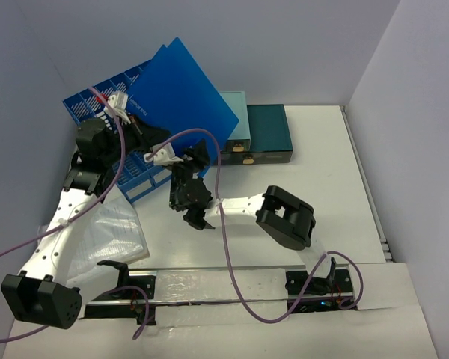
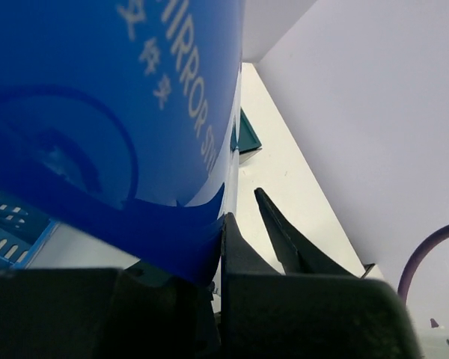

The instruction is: Organize the desk

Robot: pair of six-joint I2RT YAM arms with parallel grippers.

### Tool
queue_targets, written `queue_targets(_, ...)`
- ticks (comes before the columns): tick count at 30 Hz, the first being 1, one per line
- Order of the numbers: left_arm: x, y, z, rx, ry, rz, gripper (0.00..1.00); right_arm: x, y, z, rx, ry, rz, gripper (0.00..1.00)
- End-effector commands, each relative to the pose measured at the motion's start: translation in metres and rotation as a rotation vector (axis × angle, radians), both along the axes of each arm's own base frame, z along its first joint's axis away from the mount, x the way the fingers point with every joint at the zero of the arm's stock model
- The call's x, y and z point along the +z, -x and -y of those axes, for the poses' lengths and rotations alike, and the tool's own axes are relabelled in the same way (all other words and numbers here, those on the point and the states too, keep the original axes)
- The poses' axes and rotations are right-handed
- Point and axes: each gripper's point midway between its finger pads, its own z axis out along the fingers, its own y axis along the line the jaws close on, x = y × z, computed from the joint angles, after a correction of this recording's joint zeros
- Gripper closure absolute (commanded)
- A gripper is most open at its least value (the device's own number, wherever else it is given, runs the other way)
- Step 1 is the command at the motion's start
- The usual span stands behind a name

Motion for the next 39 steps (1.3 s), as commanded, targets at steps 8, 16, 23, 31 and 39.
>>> queue_targets(8,0.036,0.025,0.011,-0.096,0.030,0.068,1.00,0.039,-0.004,0.051,-0.126,-0.250,0.119,1.00)
queue_targets(16,0.059,0.026,-0.007,-0.029,-0.101,0.173,0.26,0.049,-0.005,0.059,-0.126,-0.260,0.133,1.00)
queue_targets(23,0.115,0.022,-0.075,0.323,-0.304,0.297,0.01,0.059,-0.016,0.062,-0.076,-0.271,0.122,1.00)
queue_targets(31,0.178,0.054,-0.104,0.437,-0.373,0.434,0.01,0.066,-0.029,0.056,0.063,-0.291,0.086,1.00)
queue_targets(39,0.132,0.040,-0.130,0.552,-0.493,0.335,0.01,0.139,-0.015,0.038,0.418,-0.512,0.106,1.00)
